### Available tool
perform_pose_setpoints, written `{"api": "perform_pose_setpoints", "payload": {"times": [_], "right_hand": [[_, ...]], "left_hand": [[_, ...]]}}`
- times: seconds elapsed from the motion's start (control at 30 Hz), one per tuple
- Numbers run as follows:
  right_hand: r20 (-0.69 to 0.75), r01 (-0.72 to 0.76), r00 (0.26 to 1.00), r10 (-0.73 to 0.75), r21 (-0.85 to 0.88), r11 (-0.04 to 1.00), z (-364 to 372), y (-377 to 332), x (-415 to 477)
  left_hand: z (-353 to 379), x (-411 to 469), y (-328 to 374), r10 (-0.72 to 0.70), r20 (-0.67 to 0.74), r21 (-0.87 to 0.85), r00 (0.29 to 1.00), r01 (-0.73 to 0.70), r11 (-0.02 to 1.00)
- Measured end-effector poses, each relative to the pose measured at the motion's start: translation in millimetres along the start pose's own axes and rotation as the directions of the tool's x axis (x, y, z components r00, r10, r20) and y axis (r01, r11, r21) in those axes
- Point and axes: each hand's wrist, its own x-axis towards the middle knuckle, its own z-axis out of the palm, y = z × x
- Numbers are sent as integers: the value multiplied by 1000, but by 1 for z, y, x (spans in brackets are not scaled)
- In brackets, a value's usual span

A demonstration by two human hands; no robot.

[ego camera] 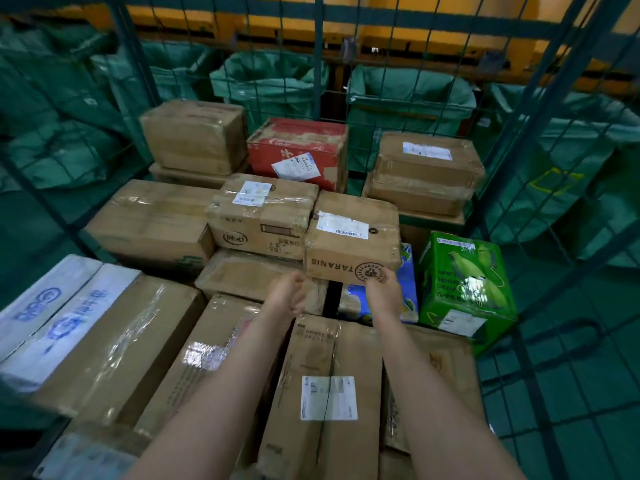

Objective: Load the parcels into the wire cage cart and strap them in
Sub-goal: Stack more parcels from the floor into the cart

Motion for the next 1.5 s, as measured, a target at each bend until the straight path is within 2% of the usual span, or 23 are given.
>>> {"api": "perform_pose_setpoints", "payload": {"times": [0.23,0.5,0.77,0.97,1.27,1.5], "right_hand": [[148,22,989,-7,-105,994,15,2,-53],[283,60,959,-5,-183,981,51,1,-103],[429,128,902,-36,-187,974,129,0,-194],[598,169,802,-20,-194,966,196,18,-282],[774,292,634,-7,-230,928,294,56,-413],[864,394,501,45,-274,877,345,65,-489]], "left_hand": [[-52,-32,-45,-69,-65,-133,996,60,989],[-103,-75,-37,1,-181,-189,983,-36,981],[-210,-114,-50,-27,-270,-292,962,-55,955],[-305,-151,-78,-20,-419,-338,908,-136,931],[-449,-215,-137,-97,-651,-416,753,-247,875],[-529,-236,-171,-210,-706,-512,676,-283,811]]}}
